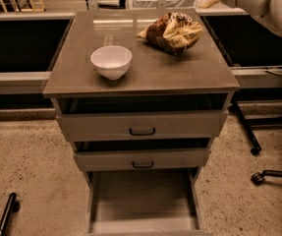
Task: Pick brown chip bag from bottom drawer and place on counter
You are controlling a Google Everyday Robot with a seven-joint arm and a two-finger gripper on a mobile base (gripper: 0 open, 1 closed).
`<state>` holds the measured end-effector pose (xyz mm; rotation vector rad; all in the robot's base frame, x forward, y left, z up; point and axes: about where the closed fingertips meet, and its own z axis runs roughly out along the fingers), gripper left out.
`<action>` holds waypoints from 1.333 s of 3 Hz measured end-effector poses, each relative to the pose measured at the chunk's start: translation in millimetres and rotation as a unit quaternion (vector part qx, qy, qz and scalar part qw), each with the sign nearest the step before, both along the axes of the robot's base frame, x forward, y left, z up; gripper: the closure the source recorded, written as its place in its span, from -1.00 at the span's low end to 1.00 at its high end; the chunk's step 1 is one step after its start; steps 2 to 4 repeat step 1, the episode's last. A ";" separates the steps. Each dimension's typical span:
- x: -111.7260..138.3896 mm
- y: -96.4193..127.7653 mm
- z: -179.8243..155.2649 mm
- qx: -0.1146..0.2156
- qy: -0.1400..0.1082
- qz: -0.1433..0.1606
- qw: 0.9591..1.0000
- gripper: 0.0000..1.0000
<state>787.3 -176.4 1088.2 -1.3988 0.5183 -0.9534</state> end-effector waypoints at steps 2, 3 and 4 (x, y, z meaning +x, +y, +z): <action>-16.0 0.3 20.9 0.023 -0.020 0.012 0.999 -1.00; -16.0 0.3 20.9 0.023 -0.020 0.012 0.999 -1.00; -16.0 0.3 20.9 0.023 -0.020 0.012 0.999 -1.00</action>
Offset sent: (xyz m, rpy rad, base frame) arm 0.0000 0.0000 0.0000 0.0000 0.0000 0.0000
